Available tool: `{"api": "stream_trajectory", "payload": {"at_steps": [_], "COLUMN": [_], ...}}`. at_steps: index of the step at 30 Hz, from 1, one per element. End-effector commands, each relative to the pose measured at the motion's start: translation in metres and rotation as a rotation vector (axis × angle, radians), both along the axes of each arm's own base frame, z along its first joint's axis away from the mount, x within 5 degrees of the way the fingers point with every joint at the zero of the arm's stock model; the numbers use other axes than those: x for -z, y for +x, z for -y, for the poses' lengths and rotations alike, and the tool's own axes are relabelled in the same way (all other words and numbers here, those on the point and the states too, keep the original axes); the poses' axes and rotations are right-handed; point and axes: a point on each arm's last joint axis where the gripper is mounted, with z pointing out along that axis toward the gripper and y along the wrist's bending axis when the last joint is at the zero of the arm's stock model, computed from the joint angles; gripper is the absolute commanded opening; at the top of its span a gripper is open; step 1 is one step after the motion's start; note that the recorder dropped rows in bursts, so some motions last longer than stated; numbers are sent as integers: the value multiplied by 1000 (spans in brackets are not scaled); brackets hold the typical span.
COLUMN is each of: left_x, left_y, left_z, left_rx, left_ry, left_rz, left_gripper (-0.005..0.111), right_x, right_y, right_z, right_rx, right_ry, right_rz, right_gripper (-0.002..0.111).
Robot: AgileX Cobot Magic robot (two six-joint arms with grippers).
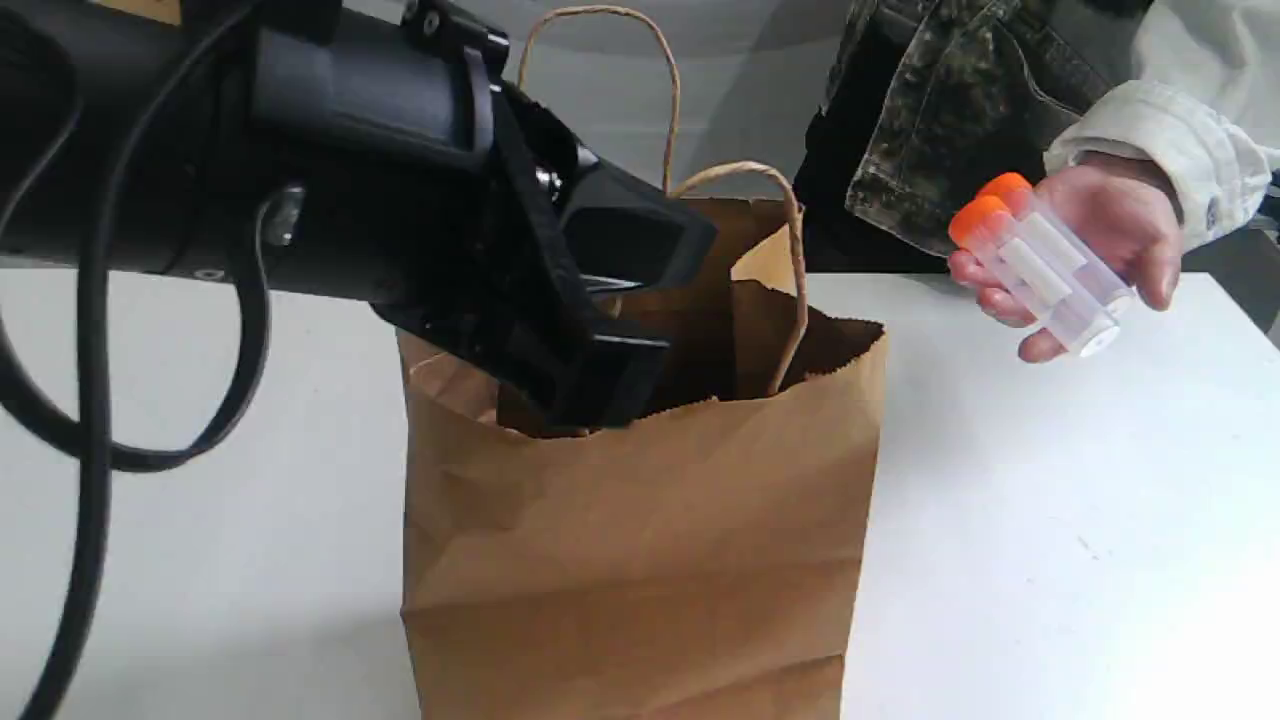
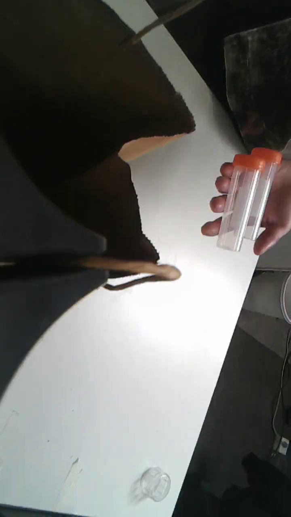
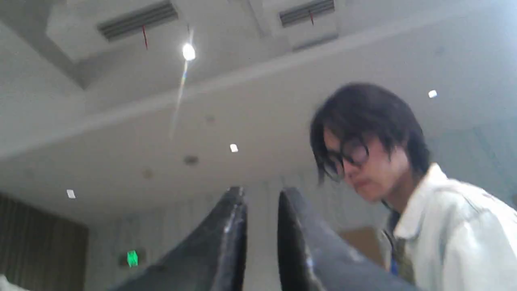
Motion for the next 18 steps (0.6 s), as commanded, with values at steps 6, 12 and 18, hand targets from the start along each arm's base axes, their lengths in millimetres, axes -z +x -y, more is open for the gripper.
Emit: {"api": "stream_trajectory", "payload": {"at_steps": [6, 12, 18], "left_x": [-4, -4, -4], "left_y": [-3, -3, -3], "left_z": [1, 1, 1], "left_rx": [-2, -2, -2], "left_ry": [-35, -35, -35], "left_rz": [-20, -20, -20], "left_gripper": [0, 0, 0], "right_x": [24, 26, 5], "right_y": [24, 26, 23], "right_z": [1, 7, 6], "right_rx": [-53, -129, 14], "right_ry": [70, 244, 78], "right_rz": [-373, -403, -366], "right_gripper": [15, 15, 14]}}
